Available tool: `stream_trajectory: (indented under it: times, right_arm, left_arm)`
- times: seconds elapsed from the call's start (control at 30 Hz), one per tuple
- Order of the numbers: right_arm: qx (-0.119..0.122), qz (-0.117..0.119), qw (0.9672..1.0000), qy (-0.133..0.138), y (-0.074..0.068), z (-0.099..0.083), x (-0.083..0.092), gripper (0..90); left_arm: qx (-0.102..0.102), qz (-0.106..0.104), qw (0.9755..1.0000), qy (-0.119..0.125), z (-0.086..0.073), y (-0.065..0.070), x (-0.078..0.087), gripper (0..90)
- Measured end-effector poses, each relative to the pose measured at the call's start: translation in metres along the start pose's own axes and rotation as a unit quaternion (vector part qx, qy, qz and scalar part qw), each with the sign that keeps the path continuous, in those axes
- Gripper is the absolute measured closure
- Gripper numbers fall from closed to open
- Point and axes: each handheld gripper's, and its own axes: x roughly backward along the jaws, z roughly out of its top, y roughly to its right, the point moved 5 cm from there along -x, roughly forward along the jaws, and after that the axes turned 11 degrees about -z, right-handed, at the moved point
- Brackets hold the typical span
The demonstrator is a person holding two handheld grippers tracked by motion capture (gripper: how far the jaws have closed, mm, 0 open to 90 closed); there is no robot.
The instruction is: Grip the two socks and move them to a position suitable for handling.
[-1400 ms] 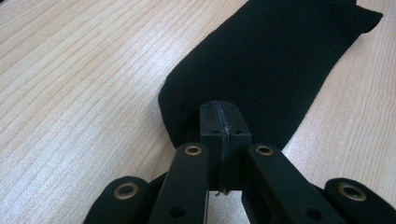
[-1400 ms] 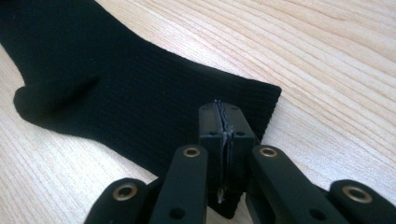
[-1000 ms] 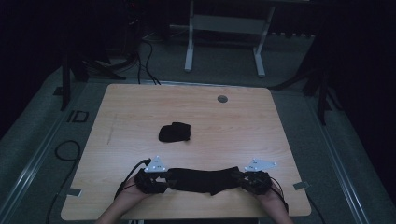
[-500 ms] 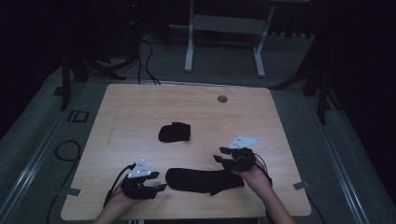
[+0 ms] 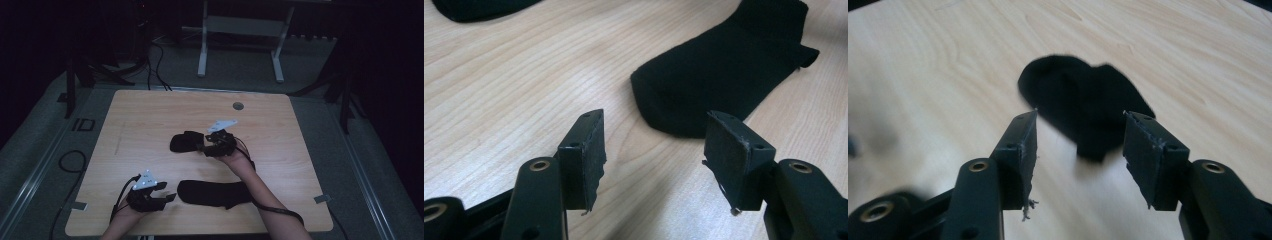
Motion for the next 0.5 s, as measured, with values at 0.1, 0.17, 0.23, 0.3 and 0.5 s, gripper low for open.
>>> stream_trajectory:
  times: [0.1, 0.17, 0.23, 0.3, 0.5]
  right_arm:
    - [-0.008, -0.006, 0.9998, -0.018, -0.003, 0.017, -0.033, 38.3]
    - [-0.013, -0.01, 0.9995, -0.027, -0.003, 0.022, -0.047, 35.3]
    - [-0.014, -0.015, 0.9991, -0.037, -0.003, 0.026, -0.061, 33.5]
    - [-0.017, -0.019, 0.9985, -0.049, -0.005, 0.027, -0.073, 30.9]
    - [0.009, -0.05, 0.995, -0.086, -0.014, 0.016, -0.102, 28.1]
  left_arm:
    - [0.001, 0.002, 1.0, 0.004, 0.0, -0.002, 0.002, 41.9]
    - [0.005, 0.001, 1.0, 0.007, 0.0, -0.003, 0.002, 41.9]
    - [0.009, 0.003, 0.9999, 0.009, 0.0, -0.003, 0.002, 41.9]
    - [0.01, 0.0, 0.9999, 0.007, -0.001, -0.004, 0.002, 41.9]
    - [0.009, 0.001, 1.0, 0.002, -0.002, -0.004, 0.002, 41.6]
